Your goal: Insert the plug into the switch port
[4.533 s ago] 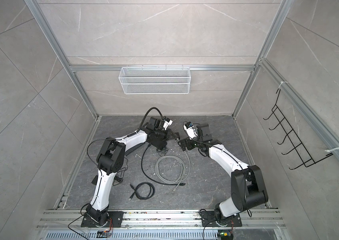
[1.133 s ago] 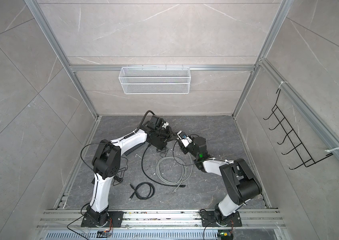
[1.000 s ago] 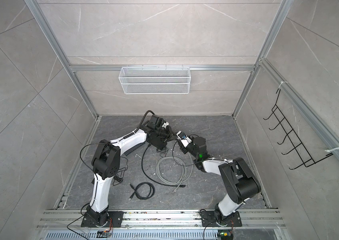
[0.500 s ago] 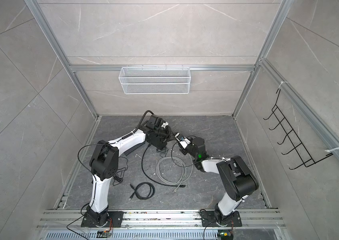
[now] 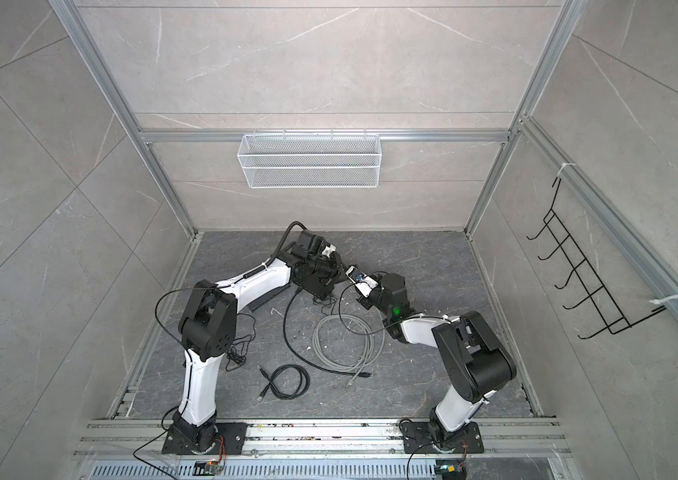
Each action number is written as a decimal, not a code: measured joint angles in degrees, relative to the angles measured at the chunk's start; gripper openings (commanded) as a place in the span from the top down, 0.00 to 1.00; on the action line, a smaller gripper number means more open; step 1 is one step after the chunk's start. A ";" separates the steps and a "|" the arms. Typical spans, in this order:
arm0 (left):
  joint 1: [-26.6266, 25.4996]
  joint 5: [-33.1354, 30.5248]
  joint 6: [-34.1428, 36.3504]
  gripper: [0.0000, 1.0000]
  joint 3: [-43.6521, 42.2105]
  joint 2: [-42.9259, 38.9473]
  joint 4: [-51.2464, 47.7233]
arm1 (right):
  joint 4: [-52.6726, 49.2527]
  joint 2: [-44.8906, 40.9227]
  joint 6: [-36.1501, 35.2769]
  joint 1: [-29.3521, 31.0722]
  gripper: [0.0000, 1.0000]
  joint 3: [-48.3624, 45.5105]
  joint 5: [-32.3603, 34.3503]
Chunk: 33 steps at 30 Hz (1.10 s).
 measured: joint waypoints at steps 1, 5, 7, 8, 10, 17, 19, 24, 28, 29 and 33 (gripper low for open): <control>0.00 0.00 -0.02 0.99 0.00 0.00 0.00 | -0.31 0.00 -0.28 0.02 0.77 0.00 0.09; 0.00 0.02 -0.13 0.99 -0.07 -0.02 0.15 | -0.79 0.33 -0.98 0.13 0.77 0.07 0.74; 0.00 0.00 -0.13 0.99 -0.24 -0.09 0.22 | -0.94 0.66 -1.20 0.20 0.79 0.09 1.01; 0.00 0.00 -0.15 0.99 -0.37 -0.11 0.22 | -1.05 0.74 -1.29 0.20 0.80 0.11 1.14; 0.00 -0.02 -0.17 0.99 -0.46 -0.11 0.20 | -1.49 0.74 -1.31 0.24 0.81 0.26 1.14; 0.02 -0.09 -0.22 0.98 -1.40 -0.52 0.85 | -1.88 0.74 -1.29 0.28 0.84 0.44 1.16; 0.04 -0.09 -0.35 0.93 -1.42 -0.52 0.90 | -1.88 0.74 -1.29 0.28 0.84 0.44 1.18; 0.57 -0.11 -0.63 0.77 -2.43 -0.72 2.01 | -2.47 0.74 -1.27 0.31 0.85 0.44 1.16; 2.01 -1.46 0.46 0.73 -3.06 -1.68 0.96 | -4.72 0.74 -1.31 0.33 0.85 0.50 1.16; 2.80 -2.16 0.96 0.73 -3.21 -2.21 0.50 | -5.18 0.74 -1.31 0.33 0.85 0.52 1.11; 7.39 -4.92 4.20 0.72 -3.32 -4.85 -1.42 | -7.32 0.74 -1.31 0.28 0.85 0.98 0.44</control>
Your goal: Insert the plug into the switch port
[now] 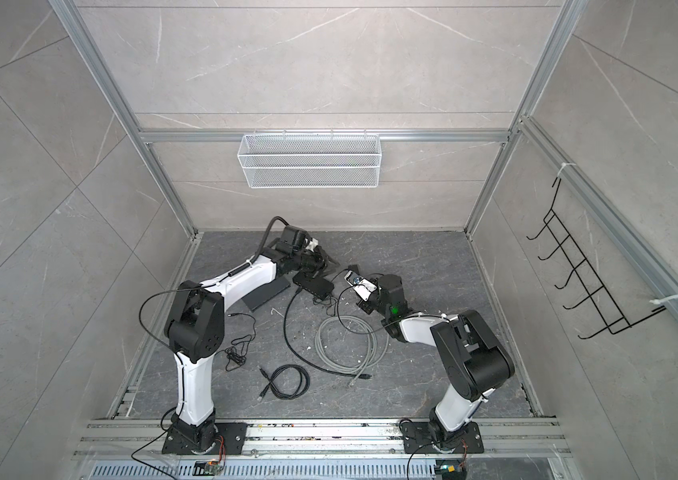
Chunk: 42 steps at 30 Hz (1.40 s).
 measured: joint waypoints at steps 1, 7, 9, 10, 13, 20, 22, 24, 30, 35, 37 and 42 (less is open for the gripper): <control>1.31 -0.83 1.70 0.72 0.00 -0.68 -0.66 | -0.44 0.00 0.02 -0.07 0.86 0.11 -0.33; 5.11 -13.20 19.58 0.73 5.79 -1.07 -13.81 | -4.70 -0.13 0.04 -1.05 0.87 1.16 -3.93; 4.85 -16.90 24.96 0.73 7.10 -1.07 -16.68 | -6.36 -0.42 0.04 -1.62 0.87 1.49 -5.51; 4.74 -18.38 27.26 0.73 7.26 -1.07 -17.64 | -7.17 -0.61 0.04 -1.92 0.87 1.66 -6.12; 4.61 -20.81 31.76 0.74 6.29 -1.07 -19.89 | -8.66 -1.16 0.11 -2.75 0.89 2.21 -7.61; 4.63 -6.99 29.90 0.73 -1.92 -1.07 -14.51 | -11.93 -2.23 0.55 -3.23 0.95 3.63 -11.65; 4.52 -1.05 25.59 0.71 -5.42 -1.14 -9.42 | -12.17 -2.34 0.72 -3.23 0.96 3.74 -12.41; 4.09 3.98 21.27 0.70 -8.46 -1.14 -4.35 | -12.33 -2.34 0.74 -3.23 0.96 3.74 -12.83; 1.03 14.93 9.35 0.69 -12.72 -1.14 10.99 | -13.25 -2.47 0.74 -3.23 0.96 3.76 -13.94; -0.92 19.74 -0.26 0.68 -14.93 -1.11 23.82 | -13.94 -2.84 0.72 -3.13 0.96 3.96 -13.90; -1.44 20.70 -2.47 0.68 -15.13 -1.11 26.25 | -14.10 -2.84 0.70 -2.99 0.96 3.96 -13.88; -2.54 21.22 -3.56 0.68 -15.08 -1.09 26.91 | -14.25 -2.84 0.70 -2.69 0.96 3.96 -13.86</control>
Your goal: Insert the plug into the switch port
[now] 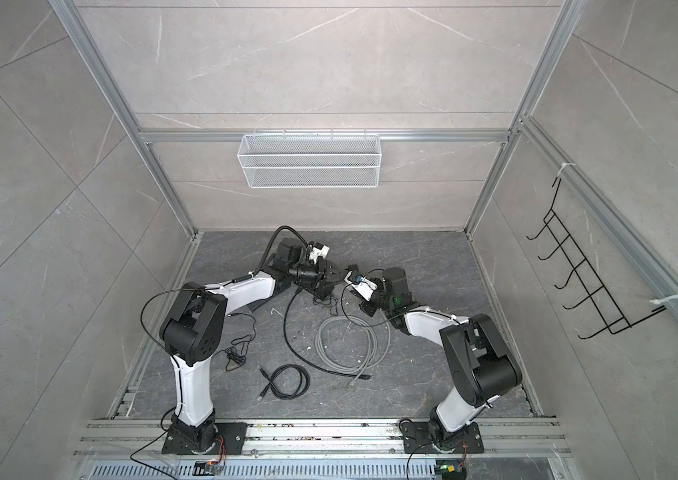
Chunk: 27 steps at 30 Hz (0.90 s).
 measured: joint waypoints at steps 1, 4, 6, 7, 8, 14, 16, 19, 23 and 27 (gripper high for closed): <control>-0.07 -0.02 0.28 0.68 0.07 0.00 -0.87 | 0.00 0.00 0.00 0.00 0.96 0.00 0.02; -0.37 -0.42 1.86 0.68 0.72 0.00 -4.50 | 0.00 0.00 0.02 0.00 0.96 0.00 0.04; -0.42 -0.63 3.21 0.68 1.20 0.00 -6.82 | 0.00 0.00 0.00 0.00 0.96 0.00 0.17; -0.42 -0.87 4.07 0.68 1.57 0.00 -8.24 | 0.00 0.00 0.00 0.00 0.96 0.00 0.17; -0.42 -1.27 4.98 0.68 1.99 0.00 -9.64 | 0.00 0.00 0.02 0.00 0.96 0.00 0.20; -0.74 -2.60 8.52 0.68 4.09 0.11 -15.02 | 0.00 0.00 0.02 0.00 0.96 0.00 0.17; -0.96 -3.06 9.11 0.68 4.52 0.35 -15.76 | 0.00 0.00 0.02 0.09 0.96 0.00 0.17; -1.33 -3.43 9.57 0.68 4.96 0.85 -16.68 | 0.00 0.00 0.02 0.39 0.96 0.00 0.24; -1.55 -3.50 9.77 0.69 5.86 1.53 -17.57 | -0.44 0.02 0.02 0.44 0.96 0.00 0.59; -1.60 -3.58 9.86 0.70 5.99 1.70 -18.03 | -0.68 0.02 0.00 0.44 0.96 0.00 0.63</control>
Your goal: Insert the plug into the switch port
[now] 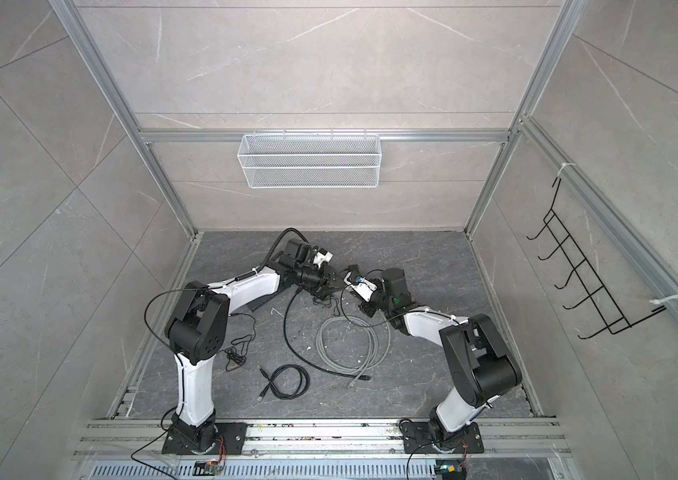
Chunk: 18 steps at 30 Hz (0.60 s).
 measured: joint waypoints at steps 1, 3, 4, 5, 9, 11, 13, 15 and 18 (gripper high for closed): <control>0.00 0.00 0.00 0.69 0.02 0.07 0.00 | -0.04 0.00 0.00 0.00 0.96 0.00 0.00; -0.02 0.02 0.04 0.69 0.13 0.20 -0.11 | -0.17 0.00 0.02 0.00 0.96 0.00 0.02; -0.02 0.02 0.13 0.69 0.24 0.26 -0.22 | -0.17 0.00 0.02 0.00 0.96 0.00 0.04; -0.02 0.00 0.22 0.69 0.33 0.31 -0.28 | -0.17 0.00 0.02 0.00 0.96 0.00 0.09; -0.22 -0.44 0.66 0.69 0.48 0.37 -1.11 | 0.00 0.00 0.02 0.07 0.96 0.02 0.17; -0.50 -0.87 0.70 0.69 0.46 0.52 -1.60 | 0.11 0.00 0.02 0.35 0.96 0.17 0.02; -0.76 -1.20 0.79 0.69 0.48 0.57 -2.40 | 0.24 0.00 0.02 0.61 0.96 0.33 -0.07; -0.92 -1.36 0.83 0.70 0.50 0.57 -2.73 | 0.28 0.00 0.02 0.66 0.96 0.35 -0.11; -1.07 -1.40 0.83 0.73 0.50 0.57 -2.75 | 0.28 0.00 0.02 0.66 0.96 0.37 -0.24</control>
